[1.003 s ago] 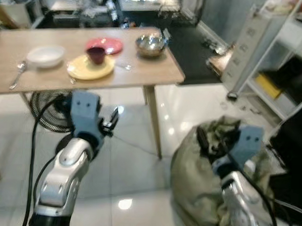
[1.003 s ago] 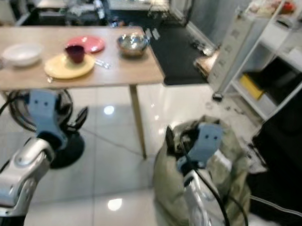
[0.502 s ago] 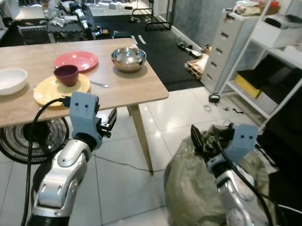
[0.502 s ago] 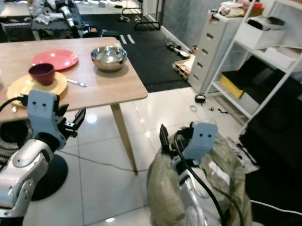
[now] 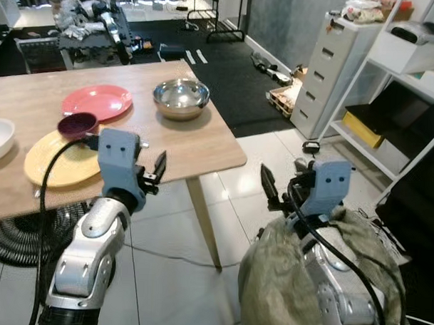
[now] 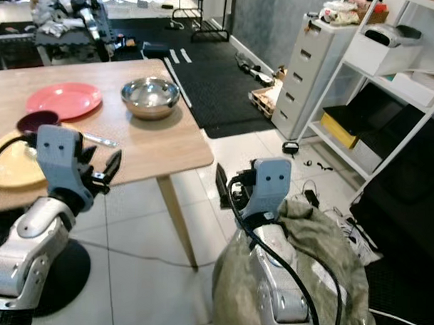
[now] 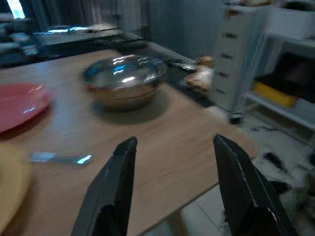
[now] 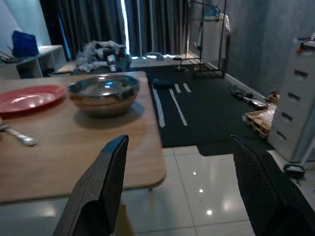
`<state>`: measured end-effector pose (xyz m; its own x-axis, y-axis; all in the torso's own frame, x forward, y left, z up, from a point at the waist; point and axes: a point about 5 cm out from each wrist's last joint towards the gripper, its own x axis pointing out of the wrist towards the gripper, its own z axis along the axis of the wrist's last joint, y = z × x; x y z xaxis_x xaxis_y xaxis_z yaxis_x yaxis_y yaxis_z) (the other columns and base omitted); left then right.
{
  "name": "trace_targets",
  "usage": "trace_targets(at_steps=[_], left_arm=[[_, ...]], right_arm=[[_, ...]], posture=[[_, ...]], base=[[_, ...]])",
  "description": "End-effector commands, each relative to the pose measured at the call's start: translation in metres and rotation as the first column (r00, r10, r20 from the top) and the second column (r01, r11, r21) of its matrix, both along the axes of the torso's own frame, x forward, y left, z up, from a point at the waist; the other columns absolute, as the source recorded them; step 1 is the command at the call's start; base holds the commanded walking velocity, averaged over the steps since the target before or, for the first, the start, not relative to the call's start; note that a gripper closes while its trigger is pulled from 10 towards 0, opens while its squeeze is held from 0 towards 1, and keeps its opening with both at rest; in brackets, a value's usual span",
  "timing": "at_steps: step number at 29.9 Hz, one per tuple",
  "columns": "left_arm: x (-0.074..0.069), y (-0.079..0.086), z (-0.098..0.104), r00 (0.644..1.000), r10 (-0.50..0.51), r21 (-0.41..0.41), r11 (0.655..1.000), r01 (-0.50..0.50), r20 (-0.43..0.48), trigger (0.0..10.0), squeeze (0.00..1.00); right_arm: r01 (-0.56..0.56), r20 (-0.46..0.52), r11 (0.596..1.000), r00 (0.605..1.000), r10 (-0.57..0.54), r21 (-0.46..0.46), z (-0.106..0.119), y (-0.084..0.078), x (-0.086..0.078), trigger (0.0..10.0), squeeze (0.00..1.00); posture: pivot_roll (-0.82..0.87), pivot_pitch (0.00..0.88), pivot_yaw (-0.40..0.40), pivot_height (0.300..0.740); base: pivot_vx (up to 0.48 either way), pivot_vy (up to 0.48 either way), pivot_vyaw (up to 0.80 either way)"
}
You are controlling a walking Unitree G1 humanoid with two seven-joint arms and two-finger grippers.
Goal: Setting the table
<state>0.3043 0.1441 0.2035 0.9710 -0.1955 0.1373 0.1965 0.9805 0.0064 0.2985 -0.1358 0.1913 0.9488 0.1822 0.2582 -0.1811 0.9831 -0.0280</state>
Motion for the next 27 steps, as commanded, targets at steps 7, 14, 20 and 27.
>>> trace_targets(at_steps=[7, 14, 20, 27], left_arm=[[-0.003, 0.001, 0.001, 0.999, 0.007, 0.056, 0.998, -0.009, 0.043, 10.0, 0.0], [-0.004, 0.0, 0.003, 0.999, 0.015, 0.042, 0.999, -0.017, 0.051, 10.0, 0.0], [-0.006, -0.002, 0.002, 0.998, 0.014, 0.055, 0.998, -0.017, 0.057, 10.0, 0.0], [-0.006, -0.004, 0.002, 0.999, 0.003, 0.051, 0.999, -0.005, 0.051, 10.0, 0.0]], right_arm=[[-0.054, -0.002, 0.998, 0.999, 0.054, 0.024, 0.0, 0.012, 0.005, 10.0, 0.0], [-0.083, -0.024, 0.995, 0.996, 0.084, 0.047, -0.004, 0.016, 0.008, 10.0, 0.0], [-0.085, -0.029, 0.995, 0.996, 0.086, 0.055, -0.006, 0.015, 0.01, 10.0, 0.0], [-0.084, -0.031, 0.995, 0.996, 0.086, 0.061, -0.007, 0.015, 0.011, 10.0, 0.0]], posture=[[-0.04, 0.0, 0.072, 0.74], [-0.03, 0.0, 0.068, 0.74], [-0.03, 0.0, 0.068, 0.74], [-0.03, 0.0, 0.071, 0.74]], base=[[0.48, 0.0, 0.0], [0.48, 0.0, 0.0], [0.307, 0.0, 0.0], [0.152, 0.0, 0.0]])
